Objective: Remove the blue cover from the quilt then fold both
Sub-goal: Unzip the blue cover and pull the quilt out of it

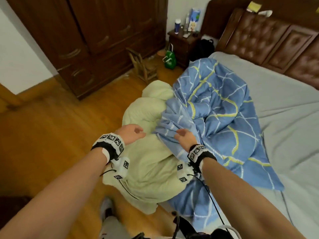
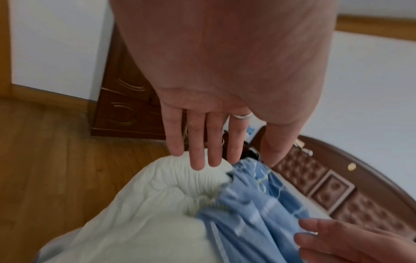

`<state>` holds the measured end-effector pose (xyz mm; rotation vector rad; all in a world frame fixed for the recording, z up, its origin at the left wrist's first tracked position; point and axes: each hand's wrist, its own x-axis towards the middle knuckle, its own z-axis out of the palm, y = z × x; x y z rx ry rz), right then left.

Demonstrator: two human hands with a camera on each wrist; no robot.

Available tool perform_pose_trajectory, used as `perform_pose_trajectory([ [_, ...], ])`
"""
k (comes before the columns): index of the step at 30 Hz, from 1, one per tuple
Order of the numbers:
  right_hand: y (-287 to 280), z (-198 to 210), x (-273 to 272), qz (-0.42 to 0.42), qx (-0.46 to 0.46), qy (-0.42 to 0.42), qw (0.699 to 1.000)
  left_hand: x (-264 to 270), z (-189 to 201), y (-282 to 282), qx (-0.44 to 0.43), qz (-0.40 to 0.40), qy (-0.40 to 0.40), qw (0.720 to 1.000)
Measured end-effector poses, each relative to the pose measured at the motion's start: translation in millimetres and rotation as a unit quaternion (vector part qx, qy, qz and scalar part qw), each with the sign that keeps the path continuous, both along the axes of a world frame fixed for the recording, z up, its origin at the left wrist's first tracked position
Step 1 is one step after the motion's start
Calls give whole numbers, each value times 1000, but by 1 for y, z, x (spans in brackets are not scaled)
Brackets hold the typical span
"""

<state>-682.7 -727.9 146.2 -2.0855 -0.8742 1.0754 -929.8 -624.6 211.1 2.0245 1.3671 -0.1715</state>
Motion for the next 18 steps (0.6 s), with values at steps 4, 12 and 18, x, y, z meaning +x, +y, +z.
perform_pose_trajectory([
  [4,80,26,-81,101,30,-35,994,-77,6,53,6,30,-53,998],
  [12,224,64,-283,243,-9,-64,968,-296,34,175,-58,50,-109,991],
  [18,320,78,-370,328,-24,-83,941,-400,44,255,-32,71,-93,993],
])
